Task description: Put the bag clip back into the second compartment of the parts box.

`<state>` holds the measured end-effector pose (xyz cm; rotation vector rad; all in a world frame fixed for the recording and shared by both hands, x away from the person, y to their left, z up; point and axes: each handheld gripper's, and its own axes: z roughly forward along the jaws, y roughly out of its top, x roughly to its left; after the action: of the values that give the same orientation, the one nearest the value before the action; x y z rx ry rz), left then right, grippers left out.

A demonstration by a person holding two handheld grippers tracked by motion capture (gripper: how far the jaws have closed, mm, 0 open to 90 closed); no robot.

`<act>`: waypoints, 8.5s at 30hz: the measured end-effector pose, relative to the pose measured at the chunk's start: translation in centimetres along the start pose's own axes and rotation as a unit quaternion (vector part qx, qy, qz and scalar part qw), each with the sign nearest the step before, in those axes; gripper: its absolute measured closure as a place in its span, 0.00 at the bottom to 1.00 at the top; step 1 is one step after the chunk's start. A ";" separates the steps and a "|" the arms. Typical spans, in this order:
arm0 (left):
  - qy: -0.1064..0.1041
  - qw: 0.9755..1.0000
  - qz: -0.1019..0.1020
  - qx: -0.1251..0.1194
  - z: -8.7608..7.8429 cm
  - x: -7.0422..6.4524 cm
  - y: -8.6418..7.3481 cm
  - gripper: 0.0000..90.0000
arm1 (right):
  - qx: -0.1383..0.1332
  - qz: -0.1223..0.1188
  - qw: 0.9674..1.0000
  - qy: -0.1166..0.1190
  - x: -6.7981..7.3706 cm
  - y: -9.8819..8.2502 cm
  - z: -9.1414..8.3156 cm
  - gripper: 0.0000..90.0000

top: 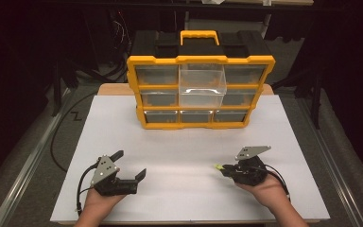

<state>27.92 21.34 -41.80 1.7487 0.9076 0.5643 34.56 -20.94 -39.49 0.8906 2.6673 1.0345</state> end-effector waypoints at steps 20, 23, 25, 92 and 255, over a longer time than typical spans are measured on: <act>-0.007 1.000 0.012 0.001 0.1 -0.2 -0.1 0.00 | 0.115 -0.024 0.992 0.040 -0.9 3.1 -1.3 0.88; -0.005 1.000 0.012 0.005 0.2 -0.1 -0.1 0.01 | 0.122 -0.023 0.991 0.042 -0.9 3.3 -1.5 0.88; -0.007 1.000 0.012 0.007 0.3 -0.2 -0.1 0.00 | 0.128 -0.034 0.990 0.047 -0.9 3.8 -1.9 0.88; -0.022 1.000 0.013 -0.007 -0.4 -0.5 0.1 0.00 | 0.145 -0.125 0.981 0.027 0.5 23.3 -16.4 0.88; -0.033 0.999 0.019 0.002 -0.1 -0.7 -0.1 0.00 | 0.230 -0.041 0.972 -0.033 -2.3 5.3 0.5 0.00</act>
<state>27.45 20.87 -41.81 1.7807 0.8321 0.5265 39.13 -18.87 -36.53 0.8553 2.9056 0.3584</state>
